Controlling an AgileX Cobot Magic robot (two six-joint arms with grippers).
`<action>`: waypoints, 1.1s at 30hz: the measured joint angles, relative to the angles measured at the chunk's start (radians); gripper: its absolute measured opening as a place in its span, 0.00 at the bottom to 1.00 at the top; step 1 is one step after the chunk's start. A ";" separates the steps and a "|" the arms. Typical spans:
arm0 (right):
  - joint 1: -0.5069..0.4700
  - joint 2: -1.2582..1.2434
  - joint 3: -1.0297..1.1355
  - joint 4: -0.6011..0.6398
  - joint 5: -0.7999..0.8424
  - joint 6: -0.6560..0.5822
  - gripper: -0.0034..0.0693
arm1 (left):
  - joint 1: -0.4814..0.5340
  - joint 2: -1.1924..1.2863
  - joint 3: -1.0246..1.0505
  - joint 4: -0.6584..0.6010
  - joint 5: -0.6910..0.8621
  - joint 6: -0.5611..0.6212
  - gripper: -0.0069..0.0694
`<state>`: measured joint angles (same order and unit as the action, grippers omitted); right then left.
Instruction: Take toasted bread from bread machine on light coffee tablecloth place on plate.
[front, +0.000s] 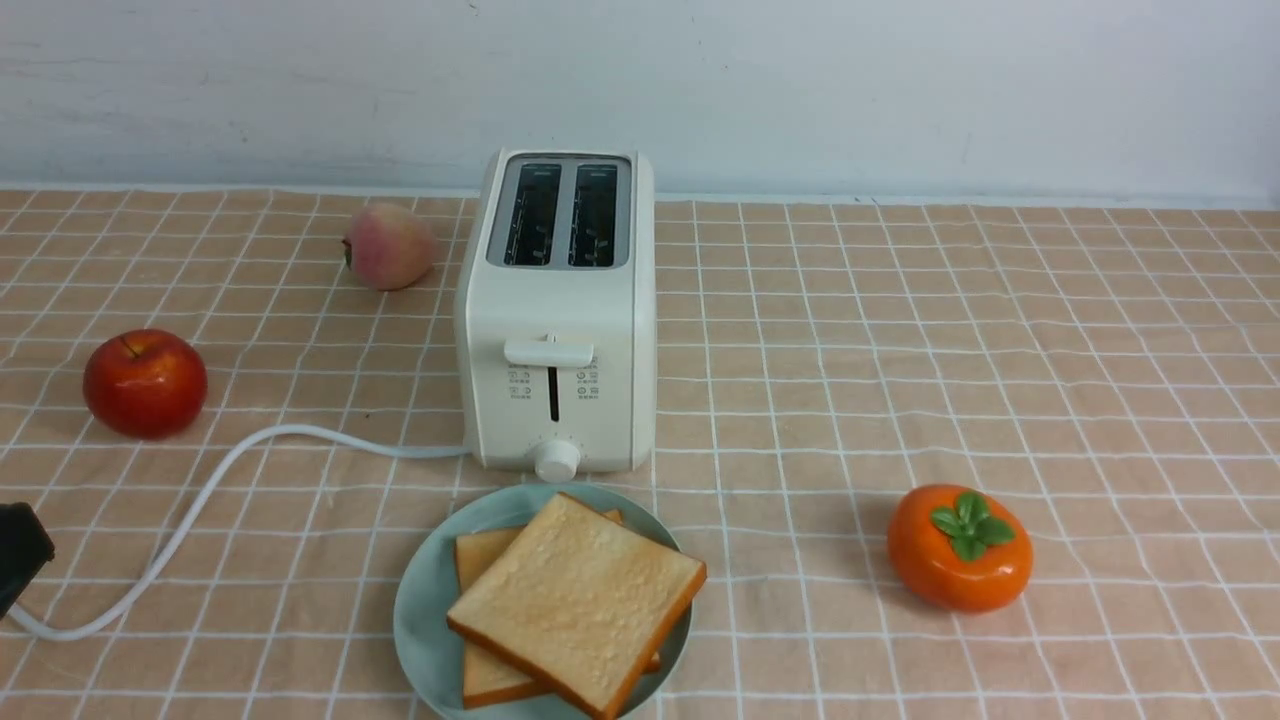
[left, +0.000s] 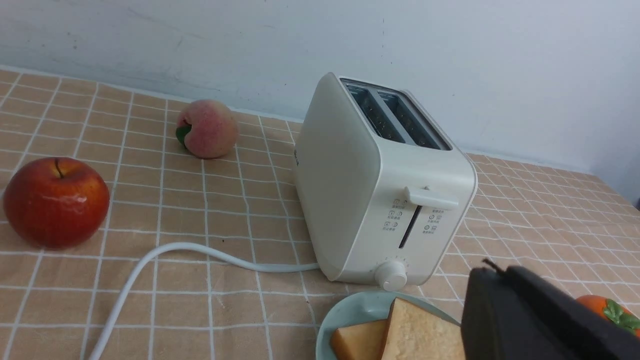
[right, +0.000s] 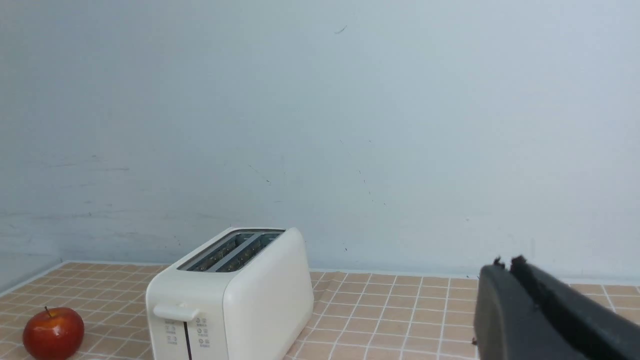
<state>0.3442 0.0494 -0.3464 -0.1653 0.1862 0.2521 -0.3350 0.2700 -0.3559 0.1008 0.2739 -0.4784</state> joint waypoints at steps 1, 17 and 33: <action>0.000 0.000 0.000 0.000 0.000 0.000 0.05 | 0.000 0.000 0.000 0.000 0.000 0.000 0.07; 0.000 -0.001 0.000 -0.004 0.002 0.001 0.06 | 0.000 0.000 0.000 0.003 0.004 0.000 0.07; 0.000 -0.001 0.000 -0.004 0.002 0.001 0.09 | 0.141 -0.174 0.157 -0.034 -0.008 0.003 0.07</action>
<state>0.3442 0.0484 -0.3466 -0.1691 0.1886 0.2531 -0.1944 0.0956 -0.1988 0.0663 0.2656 -0.4752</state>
